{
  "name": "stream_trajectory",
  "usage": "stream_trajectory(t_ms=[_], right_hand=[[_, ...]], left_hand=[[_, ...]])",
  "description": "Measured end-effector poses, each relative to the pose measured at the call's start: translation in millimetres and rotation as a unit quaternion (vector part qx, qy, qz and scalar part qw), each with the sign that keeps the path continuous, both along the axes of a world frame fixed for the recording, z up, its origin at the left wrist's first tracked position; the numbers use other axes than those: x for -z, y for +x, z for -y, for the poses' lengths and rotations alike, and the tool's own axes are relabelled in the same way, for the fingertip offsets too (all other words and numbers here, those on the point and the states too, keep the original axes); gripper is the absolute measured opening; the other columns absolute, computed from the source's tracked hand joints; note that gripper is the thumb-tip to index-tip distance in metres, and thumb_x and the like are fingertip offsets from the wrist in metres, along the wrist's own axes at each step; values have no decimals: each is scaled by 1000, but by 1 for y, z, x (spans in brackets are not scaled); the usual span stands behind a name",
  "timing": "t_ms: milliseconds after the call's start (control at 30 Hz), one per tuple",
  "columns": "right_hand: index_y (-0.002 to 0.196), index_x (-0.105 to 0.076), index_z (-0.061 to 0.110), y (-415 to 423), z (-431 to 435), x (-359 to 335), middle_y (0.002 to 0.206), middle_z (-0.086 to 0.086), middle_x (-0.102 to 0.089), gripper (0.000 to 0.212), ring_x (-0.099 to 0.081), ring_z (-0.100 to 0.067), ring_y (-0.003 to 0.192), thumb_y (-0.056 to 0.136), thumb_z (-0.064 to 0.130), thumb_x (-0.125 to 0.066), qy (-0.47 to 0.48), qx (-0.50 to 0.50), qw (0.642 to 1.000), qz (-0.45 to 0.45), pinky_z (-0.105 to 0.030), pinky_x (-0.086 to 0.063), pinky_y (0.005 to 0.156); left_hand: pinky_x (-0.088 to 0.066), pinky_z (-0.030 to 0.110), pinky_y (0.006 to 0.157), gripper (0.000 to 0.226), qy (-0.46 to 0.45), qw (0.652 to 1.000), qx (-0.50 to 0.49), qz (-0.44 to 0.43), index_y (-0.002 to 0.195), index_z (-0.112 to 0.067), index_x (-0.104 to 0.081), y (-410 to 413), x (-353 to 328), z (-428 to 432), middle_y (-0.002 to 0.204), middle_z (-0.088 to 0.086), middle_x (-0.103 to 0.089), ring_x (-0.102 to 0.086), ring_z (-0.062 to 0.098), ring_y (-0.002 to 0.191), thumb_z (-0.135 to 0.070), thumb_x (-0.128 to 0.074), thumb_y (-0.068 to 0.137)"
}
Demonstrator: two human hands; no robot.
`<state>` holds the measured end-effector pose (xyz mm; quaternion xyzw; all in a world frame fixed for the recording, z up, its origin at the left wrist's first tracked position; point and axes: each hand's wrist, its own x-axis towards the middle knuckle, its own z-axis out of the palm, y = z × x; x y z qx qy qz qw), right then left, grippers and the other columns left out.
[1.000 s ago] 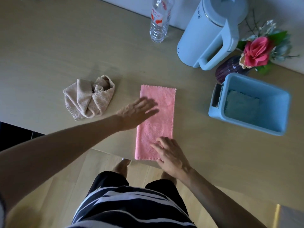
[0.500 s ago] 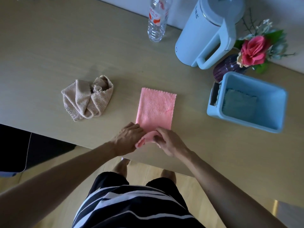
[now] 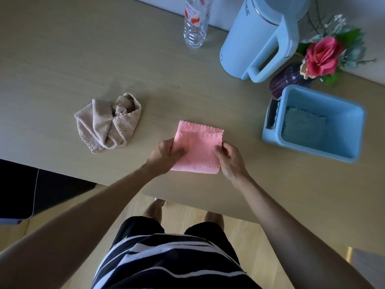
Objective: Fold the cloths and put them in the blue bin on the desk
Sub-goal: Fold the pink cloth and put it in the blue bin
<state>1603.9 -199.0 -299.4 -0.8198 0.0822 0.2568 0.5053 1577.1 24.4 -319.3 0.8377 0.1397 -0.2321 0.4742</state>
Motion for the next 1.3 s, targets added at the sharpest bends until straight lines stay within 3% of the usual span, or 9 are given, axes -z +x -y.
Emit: stream_trajectory(t_ms=[167,433,600,700,800,900,1033,1200,1300], right_hand=[[85,-48,-2,15,-7,7,68,-5,-34,30,-30,-9,56,104,22,-48,-21,38,999,4,-22,-25,48],[80,-45,11,22,-12,30,63,5,-40,24,-34,-12,54,102,21,-42,-100,67,993,7,-31,-30,54],[87,-51,6,27,-12,33,68,3,-48,26,-42,-14,58,102,26,-45,-129,75,989,-12,-31,-33,59],[107,-55,8,22,-15,21,88,0,-59,20,-56,-20,79,99,26,-53,-183,64,977,88,-31,-42,69],[124,-53,10,10,-20,13,114,-6,-58,38,-52,-19,104,93,33,-58,-310,-50,909,272,-30,-42,88],[150,-34,9,-4,-30,23,153,-11,-40,61,-37,-25,142,98,39,-48,-321,-186,889,270,-40,-33,115],[159,-3,10,-23,-25,51,168,-12,0,82,0,-32,155,98,61,-23,-358,-275,871,194,-55,-10,124],[159,4,14,-17,-17,55,167,-12,8,86,6,-34,154,95,69,-10,-385,-304,855,169,-57,-6,123],[159,4,13,-14,-18,50,167,-12,7,86,5,-33,154,94,69,-5,-375,-314,858,160,-59,-9,123]], left_hand=[[-57,38,56,49,5,1000,23,-4,113,-11,-56,10,2,-1,96,5,-70,-69,27,79,-40,-78,81],[-37,19,51,47,50,997,-16,49,132,-12,-47,12,17,5,103,0,-61,-60,22,79,-24,-66,91],[-52,38,66,50,86,993,-25,76,135,-14,-43,9,11,10,110,5,-62,-63,26,83,-23,-64,91],[-56,43,71,54,196,959,39,201,137,-13,-45,3,4,10,123,10,-53,-56,25,100,-18,-64,86],[-45,46,101,51,249,889,195,332,137,-9,-52,3,5,11,139,15,-52,-49,31,127,-16,-60,87],[-26,49,121,60,255,858,316,315,149,-6,-42,8,24,12,158,15,-37,-30,33,149,-29,-56,95],[-11,52,125,71,245,867,344,264,157,-7,-24,9,44,8,165,12,-23,-14,30,155,-47,-42,101],[-5,55,125,84,276,887,304,213,158,-6,-13,13,45,4,167,14,-8,-2,31,155,-61,-33,98],[-10,52,125,86,301,883,296,204,155,0,-23,23,37,14,164,19,-21,-14,34,154,-57,-46,95]])
